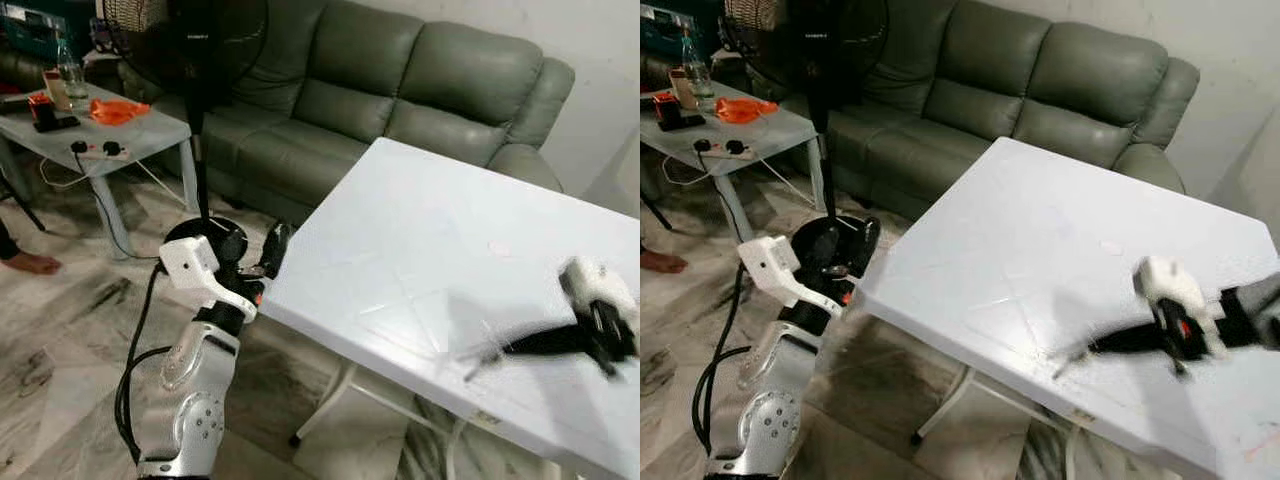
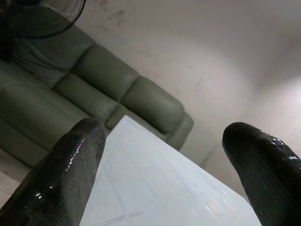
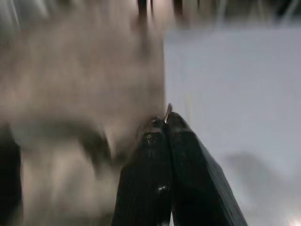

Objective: Hang keys on a hook

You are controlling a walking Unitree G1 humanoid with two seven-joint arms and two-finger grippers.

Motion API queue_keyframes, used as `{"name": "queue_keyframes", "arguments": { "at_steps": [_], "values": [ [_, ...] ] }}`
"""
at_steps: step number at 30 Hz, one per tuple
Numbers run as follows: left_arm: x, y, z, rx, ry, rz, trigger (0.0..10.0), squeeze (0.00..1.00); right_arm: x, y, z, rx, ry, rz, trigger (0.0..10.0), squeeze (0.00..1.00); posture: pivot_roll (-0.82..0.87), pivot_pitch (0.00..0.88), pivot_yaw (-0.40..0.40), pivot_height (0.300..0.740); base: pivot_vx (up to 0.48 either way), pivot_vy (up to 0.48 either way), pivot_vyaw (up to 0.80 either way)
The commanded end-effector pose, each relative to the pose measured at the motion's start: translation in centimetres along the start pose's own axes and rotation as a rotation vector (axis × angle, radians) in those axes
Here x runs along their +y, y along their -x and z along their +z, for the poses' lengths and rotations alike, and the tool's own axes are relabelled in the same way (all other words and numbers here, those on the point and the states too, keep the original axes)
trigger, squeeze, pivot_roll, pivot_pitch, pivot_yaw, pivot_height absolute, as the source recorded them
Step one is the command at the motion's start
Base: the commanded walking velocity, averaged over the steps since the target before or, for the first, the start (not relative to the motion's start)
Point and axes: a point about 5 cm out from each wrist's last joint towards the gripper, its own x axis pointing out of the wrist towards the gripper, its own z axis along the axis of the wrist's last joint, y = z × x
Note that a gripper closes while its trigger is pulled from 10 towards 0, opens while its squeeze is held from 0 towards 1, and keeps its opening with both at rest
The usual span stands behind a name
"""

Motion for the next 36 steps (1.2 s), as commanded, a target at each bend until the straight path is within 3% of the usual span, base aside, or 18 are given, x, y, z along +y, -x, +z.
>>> {"name": "queue_keyframes", "arguments": {
  "at_steps": [1,2,4,6,12,14,21,22,25,29,36],
  "values": [
    [-0.9,-0.2,-0.4,-0.014,0.055,0.001,10.0,0.00,0.2,0.6,1.6,-0.097,0.000,-0.026,10.0,0.00,-0.06,0.022,-0.137,0.740,0.000,0.000,0.00],
    [-0.9,-0.2,-0.4,-0.014,0.055,0.001,10.0,0.00,0.2,0.6,1.6,-0.097,0.000,-0.026,10.0,0.00,-0.06,0.022,-0.137,0.740,0.000,0.000,0.00],
    [-1.0,-0.3,-0.3,-0.017,0.056,-0.005,10.0,0.00,-0.2,-1.0,2.3,-0.367,-0.124,-0.082,10.0,0.00,-0.04,0.024,-0.134,0.740,0.000,0.000,0.00],
    [-1.0,-0.5,-0.1,-0.018,0.052,-0.011,10.0,0.00,-0.6,-2.7,2.3,-0.546,-0.207,-0.169,10.0,0.00,-0.04,0.025,-0.131,0.740,0.000,0.000,0.00],
    [-0.6,-1.4,0.3,-0.007,-0.022,-0.030,10.0,0.00,-1.2,-6.1,1.8,-0.769,-0.232,-0.449,10.0,0.00,-0.02,0.024,-0.117,0.740,0.000,0.000,0.00],
    [0.1,-1.9,0.8,-0.009,-0.070,-0.021,10.0,0.00,-1.5,-7.4,1.4,-0.844,-0.241,-0.642,10.0,0.00,-0.02,0.020,-0.100,0.740,0.000,0.000,0.00],
    [1.2,-2.4,1.2,0.013,-0.107,-0.009,10.0,0.00,-1.0,-9.2,0.2,-0.785,-0.110,-0.894,10.0,0.00,-0.01,0.009,-0.066,0.740,0.000,0.000,0.00],
    [1.2,-2.4,1.2,0.013,-0.107,-0.009,10.0,0.00,-1.0,-9.2,0.2,-0.785,-0.110,-0.894,10.0,0.00,-0.01,0.009,-0.066,0.740,0.000,0.000,0.00],
    [1.8,-2.7,0.7,0.055,-0.135,-0.009,10.0,0.00,-1.6,-9.8,-1.3,-0.750,-0.131,-1.051,10.0,0.00,-0.01,0.006,-0.058,0.740,0.000,0.000,0.00],
    [2.5,-3.5,0.1,0.088,-0.170,0.021,10.0,0.00,-1.4,-11.8,-2.0,-0.718,-0.136,-1.050,10.0,0.00,0.00,0.005,-0.061,0.740,0.000,0.000,0.00],
    [3.0,-3.6,-0.2,0.078,-0.214,0.088,10.0,0.00,-0.5,-13.2,-2.0,-0.711,-0.125,-1.048,10.0,0.00,0.01,0.000,-0.055,0.740,0.000,0.000,0.00]
  ]
}}
